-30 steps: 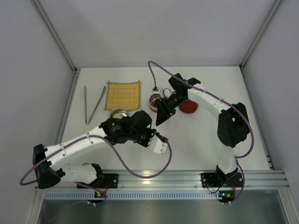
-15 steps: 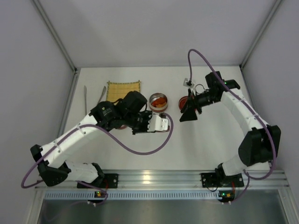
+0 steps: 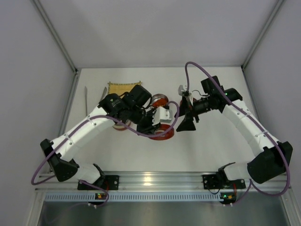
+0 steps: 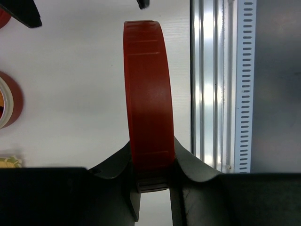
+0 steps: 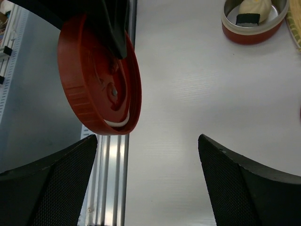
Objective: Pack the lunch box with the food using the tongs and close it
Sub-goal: Pick up the box lid from the center of the board.
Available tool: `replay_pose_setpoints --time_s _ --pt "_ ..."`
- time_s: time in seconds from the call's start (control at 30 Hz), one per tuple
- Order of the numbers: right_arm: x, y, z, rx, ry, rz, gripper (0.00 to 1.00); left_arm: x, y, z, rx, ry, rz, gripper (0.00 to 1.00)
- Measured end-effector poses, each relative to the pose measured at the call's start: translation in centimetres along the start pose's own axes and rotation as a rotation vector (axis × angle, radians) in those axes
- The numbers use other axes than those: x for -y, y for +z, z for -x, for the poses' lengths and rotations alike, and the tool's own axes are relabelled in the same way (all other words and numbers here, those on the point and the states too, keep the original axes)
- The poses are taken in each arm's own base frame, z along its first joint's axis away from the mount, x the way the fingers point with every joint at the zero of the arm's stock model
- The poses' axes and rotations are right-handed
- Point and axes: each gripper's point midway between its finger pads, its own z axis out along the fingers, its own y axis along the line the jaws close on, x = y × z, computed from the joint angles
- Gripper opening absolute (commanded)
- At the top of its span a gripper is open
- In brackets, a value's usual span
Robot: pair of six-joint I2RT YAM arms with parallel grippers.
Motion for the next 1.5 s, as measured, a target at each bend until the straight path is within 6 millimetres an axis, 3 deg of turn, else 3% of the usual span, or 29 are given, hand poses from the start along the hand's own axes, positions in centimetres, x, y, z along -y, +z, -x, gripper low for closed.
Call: replay_pose_setpoints --time_s 0.3,0.53,0.63,0.83,1.0,1.1,1.13,1.17,1.23,1.33,1.4,1.5 --pt "-1.8 1.5 0.4 -0.012 -0.034 0.067 0.84 -0.8 -0.1 0.6 0.038 -0.136 -0.080 0.00" --pt "-2.3 1.8 0.5 -0.012 -0.022 0.083 0.66 -1.2 -0.2 0.7 0.064 -0.196 -0.104 0.00" --pt "-2.5 1.9 0.6 -0.013 -0.012 0.090 0.65 -1.2 -0.3 0.9 0.070 -0.209 -0.106 0.00" --pt "-2.5 2.1 1.0 -0.001 0.014 0.090 0.43 -1.3 -0.3 1.1 0.080 -0.219 -0.104 0.00" --pt "-2.4 2.4 1.6 0.014 0.038 0.092 0.31 -1.4 -0.3 1.3 0.086 -0.233 -0.100 0.00" --pt "-2.5 2.8 1.9 0.018 0.042 0.103 0.14 -1.6 -0.4 1.3 0.084 -0.259 -0.091 0.01" --pt "-2.6 2.8 2.0 0.020 0.035 0.106 0.00 -1.7 -0.5 1.2 0.084 -0.270 -0.088 0.01" --pt "-2.5 3.0 2.1 0.021 0.028 0.102 0.00 -1.8 -0.6 1.1 0.085 -0.280 -0.086 0.03" --pt "-2.4 3.0 2.3 0.025 0.033 0.098 0.00 -1.9 -0.7 1.1 0.086 -0.294 -0.084 0.25" --pt "-2.1 3.1 2.7 0.035 0.042 0.086 0.00 -2.7 -1.2 1.1 0.107 -0.314 -0.065 0.67" --pt "-1.9 3.2 2.8 0.040 0.069 0.076 0.00 -4.4 -2.3 1.4 0.156 -0.342 -0.022 0.79" --pt "-0.8 3.3 3.1 0.070 0.126 0.050 0.00 -8.2 -5.9 1.1 0.259 -0.409 0.092 0.82"
